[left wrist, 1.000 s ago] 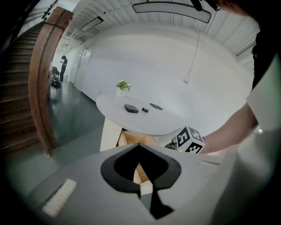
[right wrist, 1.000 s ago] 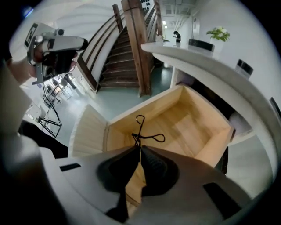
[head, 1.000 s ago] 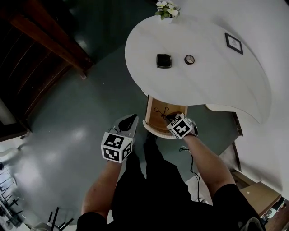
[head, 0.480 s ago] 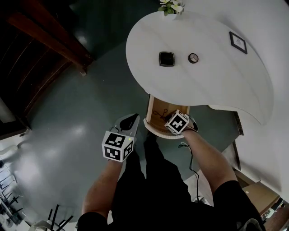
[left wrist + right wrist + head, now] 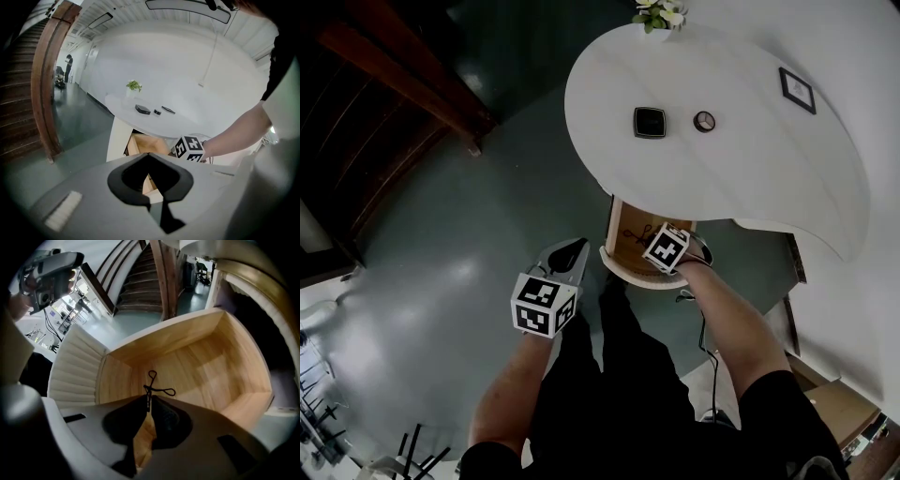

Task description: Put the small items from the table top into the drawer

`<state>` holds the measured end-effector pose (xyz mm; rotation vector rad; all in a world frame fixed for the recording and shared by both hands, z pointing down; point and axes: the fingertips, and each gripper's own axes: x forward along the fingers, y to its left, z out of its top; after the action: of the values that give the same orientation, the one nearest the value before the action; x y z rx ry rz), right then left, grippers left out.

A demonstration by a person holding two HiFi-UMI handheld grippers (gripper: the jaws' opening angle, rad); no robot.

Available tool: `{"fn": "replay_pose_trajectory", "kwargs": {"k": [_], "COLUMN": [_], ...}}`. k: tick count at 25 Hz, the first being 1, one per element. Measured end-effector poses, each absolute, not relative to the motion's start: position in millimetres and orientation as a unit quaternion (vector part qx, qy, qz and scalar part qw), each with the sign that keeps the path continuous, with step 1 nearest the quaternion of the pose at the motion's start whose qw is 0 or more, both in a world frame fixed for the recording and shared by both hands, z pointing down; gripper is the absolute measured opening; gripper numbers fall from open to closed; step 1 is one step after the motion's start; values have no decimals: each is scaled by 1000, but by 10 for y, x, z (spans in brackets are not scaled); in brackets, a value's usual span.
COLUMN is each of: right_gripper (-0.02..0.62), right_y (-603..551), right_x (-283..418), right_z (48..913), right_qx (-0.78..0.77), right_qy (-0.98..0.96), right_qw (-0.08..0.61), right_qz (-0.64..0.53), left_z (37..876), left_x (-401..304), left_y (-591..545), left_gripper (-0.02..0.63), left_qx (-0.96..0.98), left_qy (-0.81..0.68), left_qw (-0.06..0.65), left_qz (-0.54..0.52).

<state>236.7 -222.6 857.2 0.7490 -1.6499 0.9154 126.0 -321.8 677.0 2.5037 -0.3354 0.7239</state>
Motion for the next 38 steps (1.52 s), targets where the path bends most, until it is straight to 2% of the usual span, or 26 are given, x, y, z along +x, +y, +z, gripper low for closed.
{"fn": "replay_pose_trajectory", "kwargs": {"k": [10, 17, 24, 32, 38], "right_gripper": [26, 26, 25, 14, 12], "right_y": [-2282, -2295, -2155, -1890, -1678], "right_x": [2433, 2356, 1984, 1452, 1424], "right_z": [8345, 7719, 7056, 6244, 5661], "right_qx": [363, 476, 562, 624, 657], "right_qy": [-683, -669, -663, -664, -667], "right_qw": [505, 410, 304, 222, 174], "right_qz": [384, 398, 390, 347, 304], "left_z": [6646, 6291, 5908, 5576, 5234], "left_x": [1181, 1034, 749, 340, 254], "left_y": [-3193, -3142, -3052, -2912, -2815], "left_gripper": [12, 12, 12, 12, 12], "left_qx": [926, 938, 949, 958, 964], "left_qy": [-117, -102, -94, -85, -88], "left_qw": [244, 224, 210, 196, 178], "left_qz": [261, 243, 214, 192, 179]}}
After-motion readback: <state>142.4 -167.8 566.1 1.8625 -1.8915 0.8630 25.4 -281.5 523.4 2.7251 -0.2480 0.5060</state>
